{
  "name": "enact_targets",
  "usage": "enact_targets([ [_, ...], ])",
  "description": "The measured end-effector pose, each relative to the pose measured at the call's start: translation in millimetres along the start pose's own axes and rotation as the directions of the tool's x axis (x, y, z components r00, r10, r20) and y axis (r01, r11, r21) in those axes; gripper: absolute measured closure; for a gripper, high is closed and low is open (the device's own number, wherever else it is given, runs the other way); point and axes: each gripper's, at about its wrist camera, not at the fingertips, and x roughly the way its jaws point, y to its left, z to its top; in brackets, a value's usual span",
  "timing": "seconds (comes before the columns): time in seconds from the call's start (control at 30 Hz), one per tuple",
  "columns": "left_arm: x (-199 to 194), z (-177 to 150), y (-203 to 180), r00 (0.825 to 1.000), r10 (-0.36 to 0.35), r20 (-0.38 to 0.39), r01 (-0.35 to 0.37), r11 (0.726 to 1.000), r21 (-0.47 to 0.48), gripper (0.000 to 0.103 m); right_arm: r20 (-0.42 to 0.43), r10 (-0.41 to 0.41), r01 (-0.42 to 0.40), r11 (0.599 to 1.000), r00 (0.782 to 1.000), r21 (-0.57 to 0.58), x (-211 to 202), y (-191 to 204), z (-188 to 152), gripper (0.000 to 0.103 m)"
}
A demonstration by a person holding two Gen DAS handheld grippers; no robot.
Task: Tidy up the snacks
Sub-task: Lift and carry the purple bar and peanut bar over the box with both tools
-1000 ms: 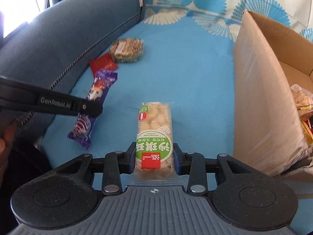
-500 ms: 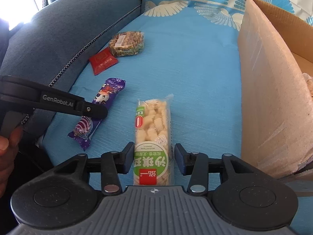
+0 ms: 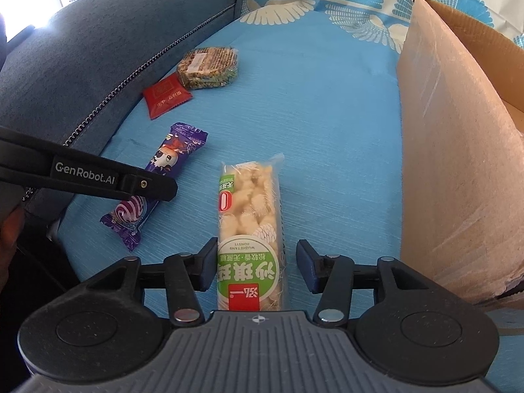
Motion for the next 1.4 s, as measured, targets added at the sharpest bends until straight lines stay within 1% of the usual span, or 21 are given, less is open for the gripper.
enact_targets([
  [0.03,0,0,0,1.000,0.000,0.000,0.000,1.000,0.001,0.071,0.004,-0.001,0.001,1.000,1.000,-0.003,-1,0,0,0.053],
  [0.07,0,0,0,1.000,0.001,0.000,-0.001,1.000,0.001,0.071,0.008,0.001,-0.001,1.000,1.000,-0.005,-1,0,0,0.061],
  [0.1,0,0,0,1.000,0.001,0.000,-0.001,1.000,0.002,0.071,0.012,0.002,-0.002,1.000,1.000,-0.010,-2,1,0,0.065],
  [0.13,0,0,0,1.000,0.002,0.000,-0.002,1.000,0.003,0.071,0.019,-0.002,0.002,1.000,1.000,-0.015,-4,2,0,0.065],
  [0.23,0,0,0,1.000,0.003,-0.001,-0.003,1.000,0.004,0.071,0.067,-0.027,0.029,0.999,0.997,-0.022,-12,2,1,0.065],
  [0.3,0,0,0,1.000,0.002,-0.001,-0.002,1.000,0.003,0.071,0.087,-0.030,0.031,0.999,0.996,-0.012,-16,0,3,0.065],
  [0.37,0,0,-1,1.000,0.001,-0.001,-0.001,1.000,0.002,0.071,0.078,-0.032,0.032,0.999,0.996,0.000,-16,-3,4,0.065],
  [0.47,0,0,0,1.000,0.001,-0.001,-0.001,1.000,0.002,0.071,0.038,-0.044,0.043,0.999,0.998,0.016,-9,-5,2,0.065],
  [0.53,1,0,0,1.000,0.002,-0.001,-0.002,1.000,0.004,0.071,0.012,-0.046,0.046,0.999,0.999,0.028,-4,-6,2,0.063],
  [0.57,1,0,0,1.000,0.002,-0.001,-0.002,1.000,0.004,0.071,0.011,-0.052,0.052,0.998,0.999,0.035,-4,-6,1,0.059],
  [0.6,0,0,0,1.000,0.002,-0.001,-0.002,1.000,0.004,0.071,0.015,-0.055,0.054,0.998,0.998,0.037,-4,-6,1,0.058],
  [0.77,0,0,-1,1.000,0.003,-0.001,-0.003,1.000,0.004,0.071,0.013,-0.052,0.052,0.998,0.999,0.026,-2,-5,1,0.058],
  [0.87,1,0,-1,1.000,0.002,0.000,-0.002,1.000,0.003,0.071,0.009,-0.059,0.059,0.998,0.998,0.010,0,-3,1,0.059],
  [0.93,1,0,-1,1.000,0.003,0.000,-0.003,1.000,0.004,0.071,0.012,-0.054,0.054,0.999,0.998,0.001,-1,-2,1,0.065],
  [1.2,1,0,-2,1.000,0.007,0.002,-0.007,1.000,0.009,0.072,0.045,-0.064,0.063,0.998,0.997,0.008,-6,-4,1,0.065],
  [1.27,1,1,-2,1.000,0.008,0.003,-0.009,1.000,0.007,0.073,0.055,-0.064,0.063,0.998,0.996,0.015,-8,-5,1,0.065],
  [1.33,1,1,-1,1.000,0.013,0.007,-0.013,1.000,0.001,0.080,0.064,-0.062,0.061,0.998,0.996,0.020,-9,-6,1,0.065],
  [1.4,0,1,-1,1.000,0.016,0.010,-0.016,1.000,-0.005,0.083,0.076,-0.064,0.063,0.998,0.995,0.022,-11,-6,2,0.065],
])
